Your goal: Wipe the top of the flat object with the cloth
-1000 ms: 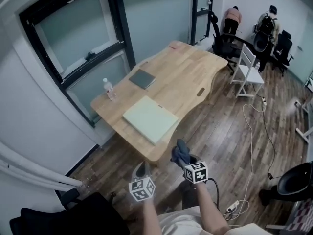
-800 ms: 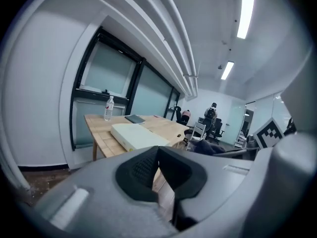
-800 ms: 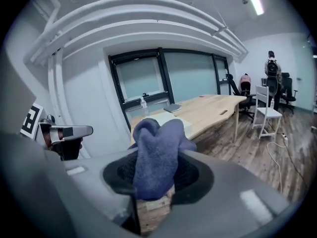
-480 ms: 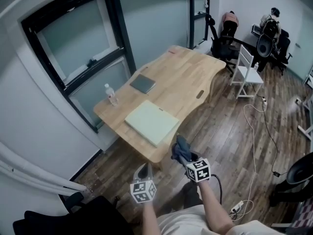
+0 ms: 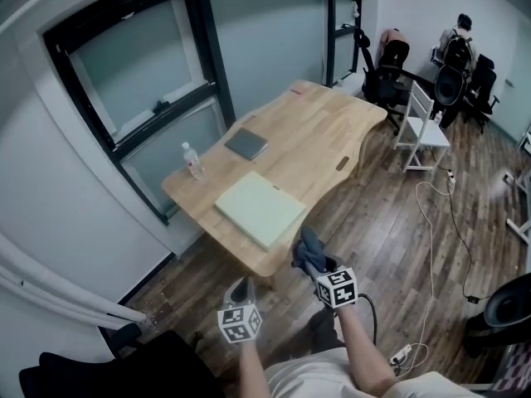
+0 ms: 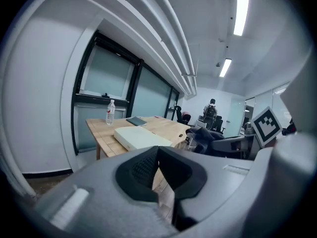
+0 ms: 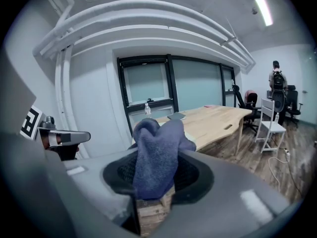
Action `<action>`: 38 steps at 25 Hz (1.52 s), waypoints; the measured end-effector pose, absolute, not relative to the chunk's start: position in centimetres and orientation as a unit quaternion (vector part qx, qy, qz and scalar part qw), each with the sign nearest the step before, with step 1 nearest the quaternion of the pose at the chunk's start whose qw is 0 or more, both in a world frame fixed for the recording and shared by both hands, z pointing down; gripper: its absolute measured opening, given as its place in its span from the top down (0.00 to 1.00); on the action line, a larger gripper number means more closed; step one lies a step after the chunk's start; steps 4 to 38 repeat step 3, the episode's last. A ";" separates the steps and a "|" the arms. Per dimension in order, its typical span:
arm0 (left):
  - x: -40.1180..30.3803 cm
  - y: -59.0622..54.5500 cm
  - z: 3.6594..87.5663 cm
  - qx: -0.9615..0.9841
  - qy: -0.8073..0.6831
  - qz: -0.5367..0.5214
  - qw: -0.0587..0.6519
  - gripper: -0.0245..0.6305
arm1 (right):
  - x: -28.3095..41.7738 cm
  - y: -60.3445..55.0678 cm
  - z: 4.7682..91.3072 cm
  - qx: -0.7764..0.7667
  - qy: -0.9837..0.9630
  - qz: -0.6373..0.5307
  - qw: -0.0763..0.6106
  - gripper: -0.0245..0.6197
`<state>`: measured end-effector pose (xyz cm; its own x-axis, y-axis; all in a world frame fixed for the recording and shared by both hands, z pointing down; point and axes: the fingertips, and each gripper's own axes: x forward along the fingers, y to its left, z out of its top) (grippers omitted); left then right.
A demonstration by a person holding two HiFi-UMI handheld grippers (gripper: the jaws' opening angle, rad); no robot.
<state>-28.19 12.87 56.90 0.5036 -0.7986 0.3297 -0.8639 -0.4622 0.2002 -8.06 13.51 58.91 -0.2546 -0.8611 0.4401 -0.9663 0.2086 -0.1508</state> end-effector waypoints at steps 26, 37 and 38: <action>-28.2 12.5 56.7 0.850 -0.490 0.092 0.171 0.95 | -8.1 13.4 58.5 0.596 -0.770 0.193 0.120 0.74; -28.2 12.5 56.7 0.850 -0.490 0.092 0.171 0.95 | -8.1 13.4 58.5 0.596 -0.770 0.193 0.120 0.74; -28.2 12.5 56.7 0.850 -0.490 0.092 0.171 0.95 | -8.1 13.4 58.5 0.596 -0.770 0.193 0.120 0.74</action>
